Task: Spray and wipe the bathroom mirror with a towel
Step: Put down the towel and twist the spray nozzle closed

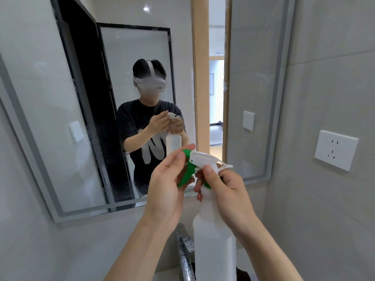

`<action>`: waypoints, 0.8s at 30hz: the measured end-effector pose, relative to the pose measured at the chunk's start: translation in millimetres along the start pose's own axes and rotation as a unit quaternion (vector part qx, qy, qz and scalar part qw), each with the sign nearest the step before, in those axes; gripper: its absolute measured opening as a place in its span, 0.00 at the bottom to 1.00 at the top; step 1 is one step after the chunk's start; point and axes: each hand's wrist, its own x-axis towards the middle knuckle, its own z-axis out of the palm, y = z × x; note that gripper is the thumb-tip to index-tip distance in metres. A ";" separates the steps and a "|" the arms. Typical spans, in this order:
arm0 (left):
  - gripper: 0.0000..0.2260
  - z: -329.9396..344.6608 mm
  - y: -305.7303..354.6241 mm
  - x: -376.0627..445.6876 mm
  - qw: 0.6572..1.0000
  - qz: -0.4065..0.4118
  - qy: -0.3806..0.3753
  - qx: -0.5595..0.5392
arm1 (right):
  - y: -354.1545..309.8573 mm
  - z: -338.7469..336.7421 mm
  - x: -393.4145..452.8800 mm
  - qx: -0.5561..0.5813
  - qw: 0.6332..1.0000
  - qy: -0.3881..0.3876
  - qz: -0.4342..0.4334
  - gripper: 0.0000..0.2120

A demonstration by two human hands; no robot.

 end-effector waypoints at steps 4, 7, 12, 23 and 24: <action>0.26 10.5 0.4 1.7 0.998 0.002 0.035 0.046 | 1.6 0.0 2.0 0.006 1.000 0.003 -0.009 0.20; 0.25 16.1 -0.6 3.8 0.996 0.022 0.064 0.060 | 2.0 -0.1 1.6 0.007 1.000 0.000 -0.016 0.21; 0.15 11.1 0.9 -1.1 0.999 0.021 0.024 0.005 | 4.1 -2.5 1.2 0.027 0.999 -0.010 -0.031 0.24; 0.24 17.1 -3.3 4.4 0.997 0.012 0.064 0.040 | 7.4 -8.6 0.8 0.009 0.999 -0.018 -0.029 0.22; 0.20 16.2 -4.2 3.7 0.998 0.011 0.057 0.040 | 8.2 -9.1 0.5 0.008 0.999 -0.018 -0.029 0.22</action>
